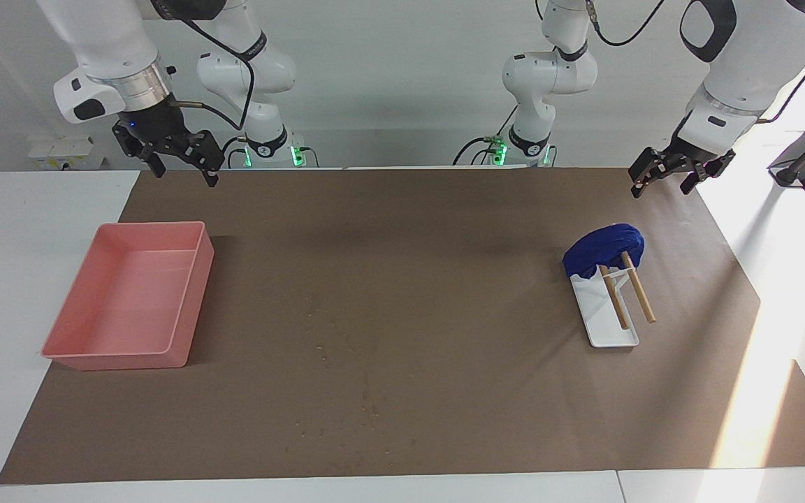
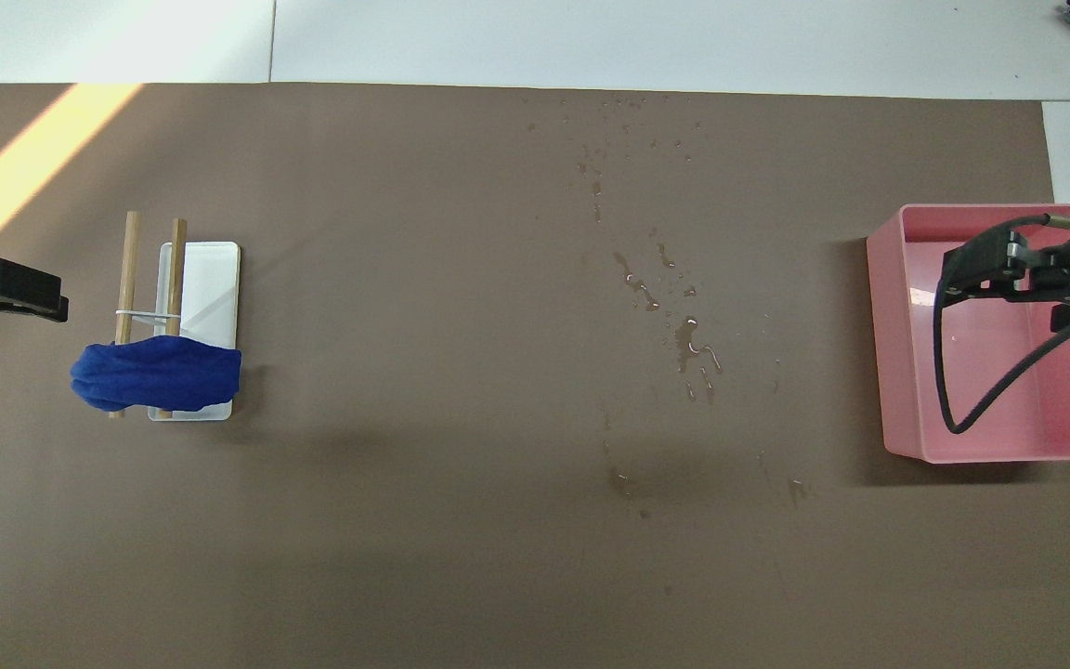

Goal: Wipe water with towel using both arms

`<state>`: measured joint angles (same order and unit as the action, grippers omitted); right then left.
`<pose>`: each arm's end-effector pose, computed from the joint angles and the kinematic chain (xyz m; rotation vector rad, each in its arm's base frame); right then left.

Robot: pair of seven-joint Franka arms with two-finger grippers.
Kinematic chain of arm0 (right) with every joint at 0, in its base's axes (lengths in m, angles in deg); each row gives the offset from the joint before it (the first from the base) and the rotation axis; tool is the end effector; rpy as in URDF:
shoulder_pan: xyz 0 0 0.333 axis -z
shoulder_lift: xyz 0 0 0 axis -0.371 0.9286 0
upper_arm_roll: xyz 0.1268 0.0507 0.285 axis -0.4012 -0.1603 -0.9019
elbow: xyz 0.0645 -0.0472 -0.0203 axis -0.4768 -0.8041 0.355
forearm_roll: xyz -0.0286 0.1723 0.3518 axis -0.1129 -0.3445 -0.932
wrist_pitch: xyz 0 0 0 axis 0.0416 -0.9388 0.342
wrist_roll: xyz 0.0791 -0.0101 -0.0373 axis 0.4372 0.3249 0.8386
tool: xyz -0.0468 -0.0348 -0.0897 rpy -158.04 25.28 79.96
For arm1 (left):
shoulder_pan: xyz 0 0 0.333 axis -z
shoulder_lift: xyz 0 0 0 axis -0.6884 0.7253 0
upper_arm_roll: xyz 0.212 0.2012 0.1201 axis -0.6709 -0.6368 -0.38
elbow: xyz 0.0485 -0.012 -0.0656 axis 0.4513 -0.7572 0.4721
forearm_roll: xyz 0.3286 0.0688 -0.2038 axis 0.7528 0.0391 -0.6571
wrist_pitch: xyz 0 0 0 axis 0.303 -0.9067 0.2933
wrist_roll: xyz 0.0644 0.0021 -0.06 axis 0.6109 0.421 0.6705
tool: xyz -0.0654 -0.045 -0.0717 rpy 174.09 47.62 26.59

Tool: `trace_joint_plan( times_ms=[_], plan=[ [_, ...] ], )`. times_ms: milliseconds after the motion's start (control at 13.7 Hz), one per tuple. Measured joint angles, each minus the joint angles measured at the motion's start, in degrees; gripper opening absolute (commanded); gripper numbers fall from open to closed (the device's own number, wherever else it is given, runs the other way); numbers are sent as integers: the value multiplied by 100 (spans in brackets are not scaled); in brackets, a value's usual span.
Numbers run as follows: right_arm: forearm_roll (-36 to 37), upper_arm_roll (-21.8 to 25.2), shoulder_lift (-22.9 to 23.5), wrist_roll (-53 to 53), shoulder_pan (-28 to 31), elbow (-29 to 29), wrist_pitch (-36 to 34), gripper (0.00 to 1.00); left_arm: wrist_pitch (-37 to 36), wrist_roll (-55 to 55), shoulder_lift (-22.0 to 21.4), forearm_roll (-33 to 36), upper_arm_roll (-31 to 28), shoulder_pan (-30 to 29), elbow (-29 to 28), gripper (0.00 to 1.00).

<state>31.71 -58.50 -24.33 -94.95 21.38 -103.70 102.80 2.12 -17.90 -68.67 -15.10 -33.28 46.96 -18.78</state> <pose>0.5487 0.0332 0.6519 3.1021 -0.3842 -0.0466 0.5482 -0.0066 0.6136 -3.1282 0.0236 0.0390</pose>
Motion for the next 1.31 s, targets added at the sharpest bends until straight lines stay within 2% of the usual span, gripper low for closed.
trace_joint_plan(
  times_ms=[729,1093,1312],
  plan=[
    [0,0,0,0,0,0,0,100,-77,73,-1,1,-23,-1,-25,100],
    [0,0,-1,0,0,-2,0,100,-65,1249,-43,2,-104,-23,-115,100],
    [0,0,-1,0,0,-2,0,100,271,2411,-205,2,-102,-22,-553,100]
  ],
)
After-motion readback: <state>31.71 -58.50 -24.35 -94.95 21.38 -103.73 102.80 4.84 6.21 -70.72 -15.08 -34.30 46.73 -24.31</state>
